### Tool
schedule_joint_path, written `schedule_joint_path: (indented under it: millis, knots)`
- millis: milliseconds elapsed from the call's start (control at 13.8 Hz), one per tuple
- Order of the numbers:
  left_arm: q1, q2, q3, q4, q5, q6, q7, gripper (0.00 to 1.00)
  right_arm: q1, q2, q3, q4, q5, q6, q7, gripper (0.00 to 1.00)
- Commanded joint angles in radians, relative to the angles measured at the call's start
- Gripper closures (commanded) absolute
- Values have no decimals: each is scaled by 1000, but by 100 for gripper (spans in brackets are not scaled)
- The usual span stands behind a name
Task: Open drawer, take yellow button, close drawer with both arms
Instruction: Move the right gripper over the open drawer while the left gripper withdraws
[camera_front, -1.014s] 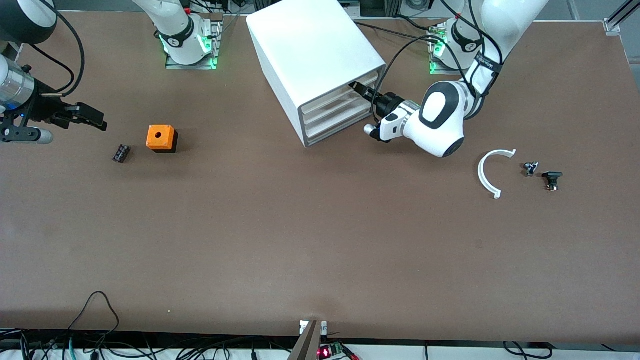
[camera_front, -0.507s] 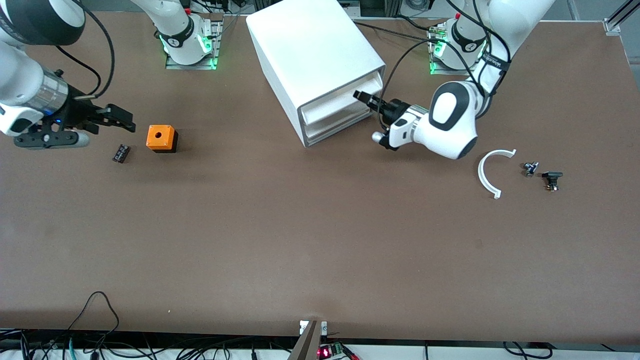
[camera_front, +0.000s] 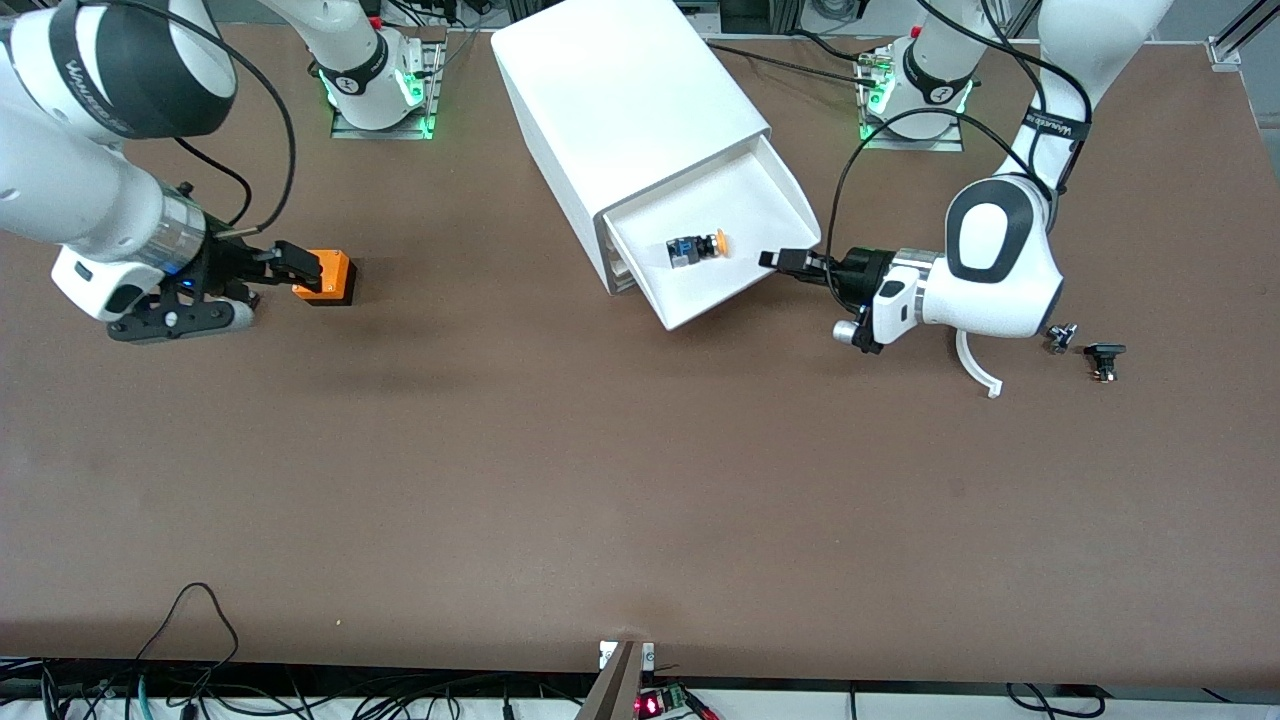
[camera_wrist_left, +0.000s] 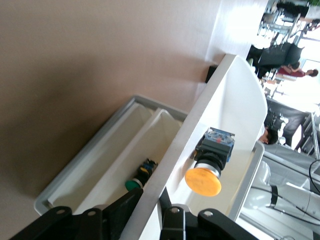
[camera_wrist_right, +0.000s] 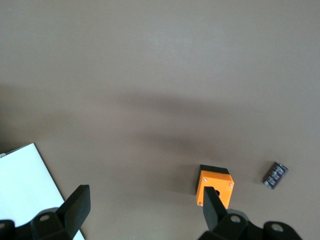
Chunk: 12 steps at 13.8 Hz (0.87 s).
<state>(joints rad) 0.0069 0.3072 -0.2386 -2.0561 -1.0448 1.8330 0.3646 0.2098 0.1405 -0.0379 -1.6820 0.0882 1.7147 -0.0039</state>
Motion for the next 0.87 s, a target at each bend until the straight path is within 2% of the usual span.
schedule_joint_path:
  millis: [0, 72, 290, 434, 507, 652, 724, 796]
  knots:
    - [4, 23, 15, 53, 0, 48, -32, 21, 89, 39, -2, 60, 15, -9, -14, 0]
    - [7, 15, 15, 53, 0, 46, -45, 0, 112, 57, 1, 79, 16, 5, -16, 0]
    - [8, 10, 15, 57, 2, 49, -46, 0, 247, 105, 12, 154, 16, 16, -16, 0]
    - [10, 9, 24, 86, 15, 73, -38, 0, 273, 149, 21, 206, 34, 40, -56, 0]
    - [10, 6, 25, 89, 35, 96, -35, 0, 278, 172, 32, 235, 79, 45, -156, 0]
    - [13, 0, 71, 90, 38, 129, -30, 0, 280, 200, 35, 263, 189, 45, -307, 0]
    - [15, -7, 82, 90, 40, 173, -30, 0, 286, 214, 42, 281, 211, 46, -355, 0]
    - [19, -29, 111, 90, 40, 204, -32, 0, 290, 237, 76, 306, 212, 46, -405, 0]
